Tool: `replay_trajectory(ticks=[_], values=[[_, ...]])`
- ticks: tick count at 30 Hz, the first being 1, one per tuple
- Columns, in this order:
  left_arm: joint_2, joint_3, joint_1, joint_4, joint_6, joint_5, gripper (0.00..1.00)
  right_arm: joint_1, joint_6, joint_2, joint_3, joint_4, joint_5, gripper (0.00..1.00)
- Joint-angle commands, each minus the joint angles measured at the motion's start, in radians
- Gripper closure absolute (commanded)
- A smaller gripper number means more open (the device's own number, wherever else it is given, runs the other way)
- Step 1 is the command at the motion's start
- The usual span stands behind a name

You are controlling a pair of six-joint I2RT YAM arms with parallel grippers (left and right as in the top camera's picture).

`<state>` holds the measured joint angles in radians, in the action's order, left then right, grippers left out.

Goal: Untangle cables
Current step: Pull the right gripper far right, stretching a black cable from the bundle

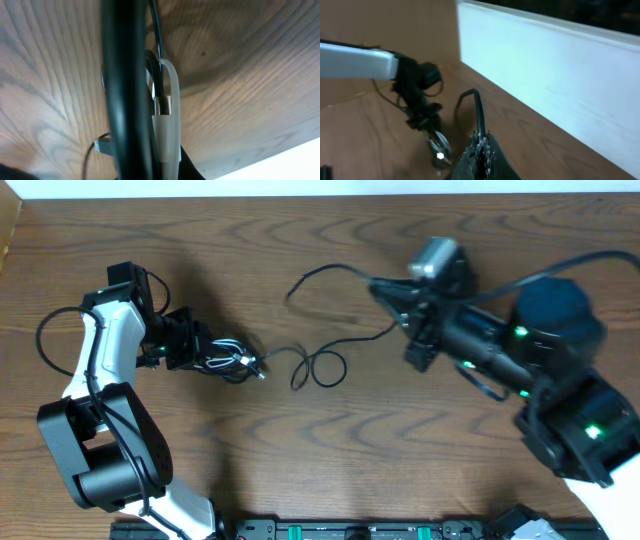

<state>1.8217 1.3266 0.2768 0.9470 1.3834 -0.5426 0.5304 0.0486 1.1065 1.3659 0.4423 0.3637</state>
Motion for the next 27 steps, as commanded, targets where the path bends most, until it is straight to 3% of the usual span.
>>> replay_trajectory(ticks=[1, 4, 15, 20, 27], values=[[-0.006, 0.006, -0.002, 0.010, -0.111, 0.067, 0.92, -0.055, 0.003, -0.021, 0.006, 0.056, -0.077, 0.99], [-0.006, 0.006, -0.001, 0.009, -0.184, 0.089, 0.92, -0.087, -0.041, -0.014, 0.005, 0.119, -0.175, 0.99], [-0.006, 0.006, -0.002, 0.013, -0.179, 0.060, 0.92, -0.162, -0.176, 0.113, 0.005, 0.347, -0.529, 0.99], [-0.006, 0.011, -0.003, 0.016, -0.312, -0.024, 0.93, -0.203, -0.204, 0.182, 0.005, 0.400, -0.581, 0.99], [-0.028, 0.033, -0.046, 0.094, -0.513, -0.021, 0.93, -0.292, -0.213, 0.251, 0.005, 0.473, -0.620, 0.99]])
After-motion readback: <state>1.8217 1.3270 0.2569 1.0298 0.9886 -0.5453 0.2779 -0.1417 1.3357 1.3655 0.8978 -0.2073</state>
